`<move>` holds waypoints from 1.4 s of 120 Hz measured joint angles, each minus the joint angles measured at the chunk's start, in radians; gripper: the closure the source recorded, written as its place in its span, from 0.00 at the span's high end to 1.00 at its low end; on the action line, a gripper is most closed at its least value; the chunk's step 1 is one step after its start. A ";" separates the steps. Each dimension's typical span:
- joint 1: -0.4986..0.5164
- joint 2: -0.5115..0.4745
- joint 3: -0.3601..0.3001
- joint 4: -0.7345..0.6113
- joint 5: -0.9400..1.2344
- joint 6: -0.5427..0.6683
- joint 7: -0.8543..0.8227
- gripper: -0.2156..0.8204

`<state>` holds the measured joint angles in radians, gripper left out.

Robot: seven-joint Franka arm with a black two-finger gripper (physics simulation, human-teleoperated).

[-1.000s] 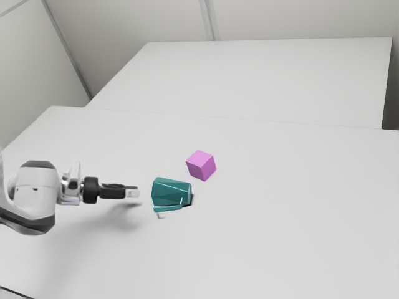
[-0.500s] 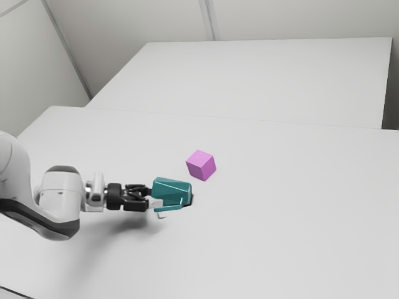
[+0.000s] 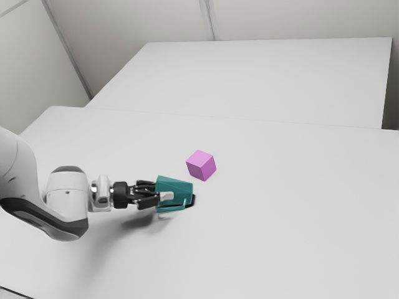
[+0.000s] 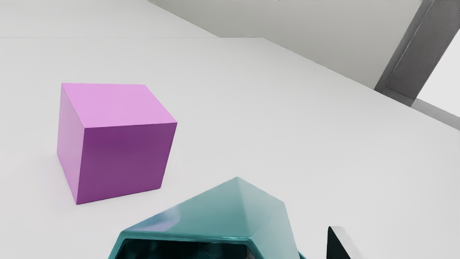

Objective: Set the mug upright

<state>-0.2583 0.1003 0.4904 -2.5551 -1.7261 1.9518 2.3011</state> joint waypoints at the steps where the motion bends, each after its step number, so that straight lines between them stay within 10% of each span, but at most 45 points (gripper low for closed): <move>1: 0.000 0.000 -0.001 0.000 -0.001 0.000 0.002 0.26; 79: 0.010 -0.071 -0.090 0.139 0.053 0.066 0.020 0.06; 117: 0.037 -0.301 -0.117 0.142 0.841 0.261 -0.503 0.04; 168: 0.053 -0.223 -0.151 0.212 1.218 0.283 -1.186 0.04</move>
<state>-0.2051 -0.1231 0.3392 -2.3427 -0.5083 2.2353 1.1154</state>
